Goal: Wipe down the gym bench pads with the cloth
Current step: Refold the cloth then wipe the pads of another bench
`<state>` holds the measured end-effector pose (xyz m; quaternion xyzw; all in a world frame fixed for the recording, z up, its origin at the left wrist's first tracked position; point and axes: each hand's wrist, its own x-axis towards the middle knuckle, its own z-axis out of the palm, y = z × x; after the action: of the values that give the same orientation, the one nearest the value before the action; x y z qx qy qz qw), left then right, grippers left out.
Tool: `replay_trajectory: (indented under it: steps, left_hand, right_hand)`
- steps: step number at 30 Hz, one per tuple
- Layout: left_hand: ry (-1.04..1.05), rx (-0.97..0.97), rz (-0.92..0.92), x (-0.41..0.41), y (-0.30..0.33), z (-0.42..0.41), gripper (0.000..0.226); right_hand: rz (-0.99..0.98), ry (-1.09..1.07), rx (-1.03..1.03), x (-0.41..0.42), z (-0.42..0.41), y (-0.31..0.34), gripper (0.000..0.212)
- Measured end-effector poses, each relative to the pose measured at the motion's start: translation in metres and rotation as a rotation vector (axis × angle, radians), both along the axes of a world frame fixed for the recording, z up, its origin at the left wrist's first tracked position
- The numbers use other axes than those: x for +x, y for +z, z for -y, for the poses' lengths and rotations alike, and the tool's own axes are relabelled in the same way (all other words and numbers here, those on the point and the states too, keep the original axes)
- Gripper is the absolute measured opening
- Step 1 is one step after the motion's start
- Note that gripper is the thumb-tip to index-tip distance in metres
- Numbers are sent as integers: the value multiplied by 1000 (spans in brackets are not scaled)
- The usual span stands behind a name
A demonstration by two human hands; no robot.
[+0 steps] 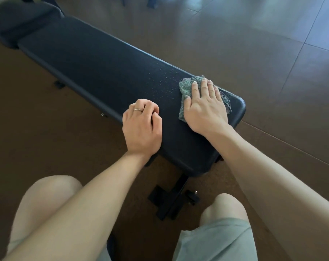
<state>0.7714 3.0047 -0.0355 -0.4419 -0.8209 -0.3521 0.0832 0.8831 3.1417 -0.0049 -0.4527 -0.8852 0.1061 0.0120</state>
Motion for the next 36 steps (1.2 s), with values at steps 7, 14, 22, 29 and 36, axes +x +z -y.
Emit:
replay_trajectory:
  steps: [7,14,22,29,36]
  left_hand:
    - [-60,58,23,-2,1,2,23]
    - [-212,140,-46,-112,18,5,24]
    - [-199,95,-39,-203,14,-25,29]
    - [-227,101,75,-212,14,-21,25]
    - [-273,-3,-120,-249,30,-33,30]
  right_hand:
    - [3,89,-21,20,94,4,63]
    - [45,-49,47,16,123,1,71]
    - [-20,73,71,-147,125,-1,62]
    - [32,19,91,-115,128,-2,64]
    - [20,-403,53,-96,146,-1,71]
